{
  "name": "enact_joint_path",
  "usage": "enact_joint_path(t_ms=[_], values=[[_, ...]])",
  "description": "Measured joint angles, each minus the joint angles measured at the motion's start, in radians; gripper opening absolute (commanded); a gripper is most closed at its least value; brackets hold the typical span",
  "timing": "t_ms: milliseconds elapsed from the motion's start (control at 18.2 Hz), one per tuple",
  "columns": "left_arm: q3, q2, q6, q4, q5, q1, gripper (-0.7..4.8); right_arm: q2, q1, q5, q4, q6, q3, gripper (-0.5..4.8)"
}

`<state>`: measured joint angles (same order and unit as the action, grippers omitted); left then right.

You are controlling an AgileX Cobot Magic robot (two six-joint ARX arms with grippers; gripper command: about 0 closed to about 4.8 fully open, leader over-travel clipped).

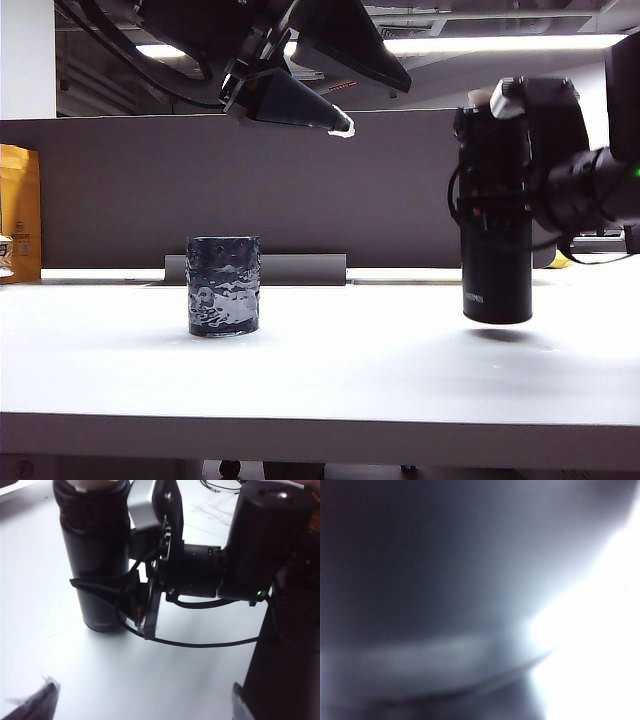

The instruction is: Pick up the black thermos, pour some water into the cup, then place the black thermos back on the table.

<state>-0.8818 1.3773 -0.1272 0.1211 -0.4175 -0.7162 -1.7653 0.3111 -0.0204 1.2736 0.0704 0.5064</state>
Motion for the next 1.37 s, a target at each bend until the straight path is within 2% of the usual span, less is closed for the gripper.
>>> enact_joint_path(t_ms=[275, 330, 439, 604, 934, 989, 1044, 1099, 1153, 1208, 1263, 1373], values=[[0.0, 0.0, 0.0, -0.005, -0.001, -0.001, 4.79, -0.058, 0.0, -0.003, 0.028, -0.063, 0.005, 0.45], [0.0, 0.0, 0.0, -0.005, -0.001, -0.001, 4.79, -0.058, 0.0, -0.003, 0.023, -0.063, 0.006, 0.65], [0.0, 0.0, 0.0, -0.005, -0.001, -0.001, 4.79, -0.058, 0.0, -0.003, 0.022, -0.063, 0.006, 2.93], [0.0, 0.0, 0.0, -0.006, -0.001, -0.001, 4.79, -0.057, 0.0, -0.003, 0.018, -0.064, 0.006, 4.76], [0.0, -0.021, 0.0, -0.011, -0.001, -0.001, 4.79, 0.005, 0.003, -0.006, 0.003, -0.063, -0.053, 4.79], [0.0, -0.037, 0.0, -0.014, 0.0, -0.001, 4.79, 0.047, 0.003, -0.006, -0.009, -0.062, -0.096, 4.49], [0.0, -0.061, 0.003, -0.018, 0.016, -0.001, 4.79, 0.097, 0.004, -0.006, -0.042, -0.062, -0.135, 0.94], [0.0, -0.106, 0.027, -0.045, 0.049, -0.001, 1.4, 0.196, 0.004, -0.011, -0.103, -0.063, -0.202, 0.22], [0.0, -0.151, 0.048, -0.076, 0.061, 0.0, 0.11, 0.283, 0.006, -0.054, -0.157, -0.063, -0.241, -0.06], [0.0, -0.201, 0.059, -0.119, 0.063, 0.0, -0.06, 0.388, 0.008, -0.111, -0.242, -0.062, -0.259, -0.06], [0.0, -0.29, 0.065, -0.208, 0.063, 0.0, -0.06, 0.623, 0.009, -0.159, -0.466, -0.062, -0.256, -0.06], [0.0, -0.432, 0.06, -0.326, 0.067, 0.0, -0.06, 0.957, 0.009, -0.157, -0.87, -0.071, -0.209, -0.06]])
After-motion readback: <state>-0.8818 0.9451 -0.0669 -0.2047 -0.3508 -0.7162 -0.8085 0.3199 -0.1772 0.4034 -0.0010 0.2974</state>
